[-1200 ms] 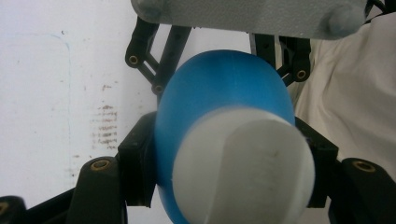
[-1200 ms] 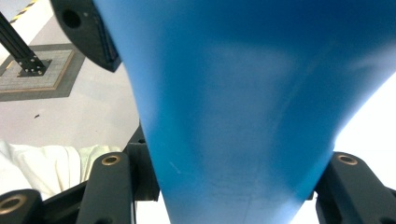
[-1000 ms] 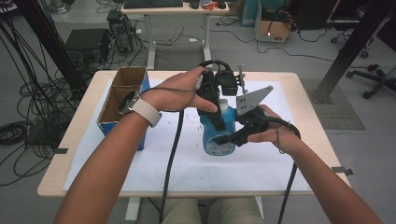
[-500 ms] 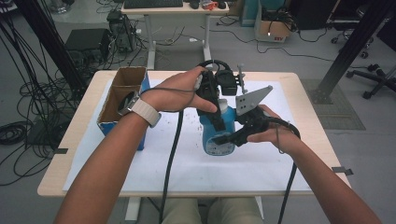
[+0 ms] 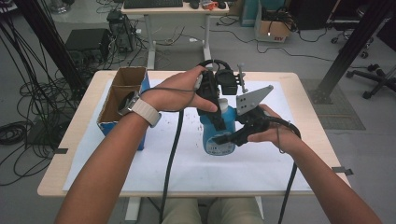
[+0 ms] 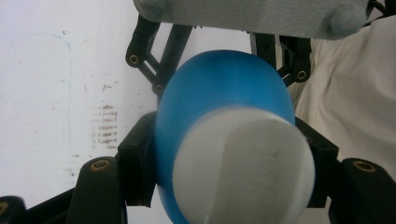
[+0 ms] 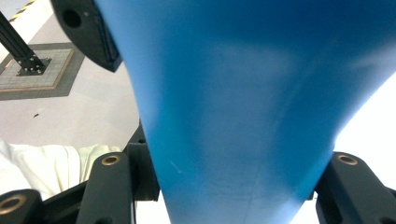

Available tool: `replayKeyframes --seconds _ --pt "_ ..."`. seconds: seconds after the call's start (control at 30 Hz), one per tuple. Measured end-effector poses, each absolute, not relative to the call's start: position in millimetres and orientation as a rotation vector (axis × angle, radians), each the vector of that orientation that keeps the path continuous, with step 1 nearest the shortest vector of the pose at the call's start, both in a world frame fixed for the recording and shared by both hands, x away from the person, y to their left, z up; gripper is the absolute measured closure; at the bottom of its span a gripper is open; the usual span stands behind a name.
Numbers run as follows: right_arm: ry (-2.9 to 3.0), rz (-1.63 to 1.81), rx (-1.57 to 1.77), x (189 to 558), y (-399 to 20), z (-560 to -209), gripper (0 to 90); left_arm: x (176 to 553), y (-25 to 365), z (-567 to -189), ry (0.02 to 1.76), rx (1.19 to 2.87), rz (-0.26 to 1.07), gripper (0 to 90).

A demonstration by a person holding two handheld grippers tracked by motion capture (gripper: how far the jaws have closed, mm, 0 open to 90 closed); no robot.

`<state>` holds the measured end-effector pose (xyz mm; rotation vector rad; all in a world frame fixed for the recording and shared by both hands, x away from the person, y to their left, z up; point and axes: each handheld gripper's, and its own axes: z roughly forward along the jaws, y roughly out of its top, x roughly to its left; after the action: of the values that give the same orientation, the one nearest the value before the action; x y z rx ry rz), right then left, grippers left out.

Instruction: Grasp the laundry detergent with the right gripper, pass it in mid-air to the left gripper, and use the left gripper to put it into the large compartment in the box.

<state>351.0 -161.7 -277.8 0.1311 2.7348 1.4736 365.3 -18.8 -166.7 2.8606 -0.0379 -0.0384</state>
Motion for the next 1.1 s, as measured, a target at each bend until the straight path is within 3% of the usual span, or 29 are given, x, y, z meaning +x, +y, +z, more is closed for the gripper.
replayKeyframes --seconds 1.1 --pt "2.740 1.472 0.111 352.2 -161.9 -277.2 43.2 365.8 -18.9 -166.5 -0.030 2.861 -0.038 37.2"
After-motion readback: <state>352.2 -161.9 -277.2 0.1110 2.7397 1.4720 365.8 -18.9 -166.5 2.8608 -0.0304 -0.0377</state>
